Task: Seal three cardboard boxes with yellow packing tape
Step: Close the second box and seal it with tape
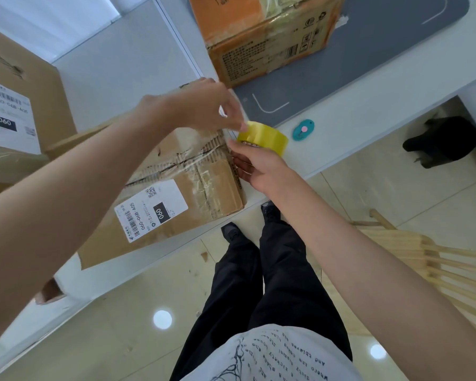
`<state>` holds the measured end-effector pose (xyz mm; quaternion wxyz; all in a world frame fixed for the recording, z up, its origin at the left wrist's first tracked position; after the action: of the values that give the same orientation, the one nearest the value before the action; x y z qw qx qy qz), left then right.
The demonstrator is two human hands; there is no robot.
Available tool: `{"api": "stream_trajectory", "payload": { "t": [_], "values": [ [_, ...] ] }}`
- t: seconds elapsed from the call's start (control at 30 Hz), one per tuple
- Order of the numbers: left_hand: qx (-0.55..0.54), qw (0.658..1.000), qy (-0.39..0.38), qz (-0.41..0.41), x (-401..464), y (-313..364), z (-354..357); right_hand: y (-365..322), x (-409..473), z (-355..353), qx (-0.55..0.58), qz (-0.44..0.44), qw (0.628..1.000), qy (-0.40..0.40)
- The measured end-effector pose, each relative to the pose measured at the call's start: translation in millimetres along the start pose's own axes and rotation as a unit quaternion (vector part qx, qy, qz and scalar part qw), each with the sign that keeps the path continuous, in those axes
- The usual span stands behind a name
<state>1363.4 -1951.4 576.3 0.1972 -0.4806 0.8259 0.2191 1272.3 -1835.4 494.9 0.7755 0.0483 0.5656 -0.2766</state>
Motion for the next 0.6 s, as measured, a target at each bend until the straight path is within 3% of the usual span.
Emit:
{"api": "stream_trajectory", "payload": {
  "t": [0.17,0.6],
  "values": [
    [0.092,0.990,-0.103,0.038,-20.2,-17.3,27.9,-1.3,1.6,1.1,-0.017,0.009,1.000,-0.005],
    [0.025,0.998,-0.012,0.047,-25.2,-7.6,23.8,4.0,21.4,0.5,-0.006,-0.002,1.000,-0.001]
  ]
}}
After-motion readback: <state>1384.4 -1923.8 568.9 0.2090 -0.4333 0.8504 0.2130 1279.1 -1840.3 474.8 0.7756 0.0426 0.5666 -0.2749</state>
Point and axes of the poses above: each hand's wrist, its own x-axis towards the middle knuckle, its own z-axis out of the palm, y = z × x, the point moved 9 cm from there along x, towards the middle knuckle, and after that the axes turned 15 degrees about x, right-handed, at the moved point
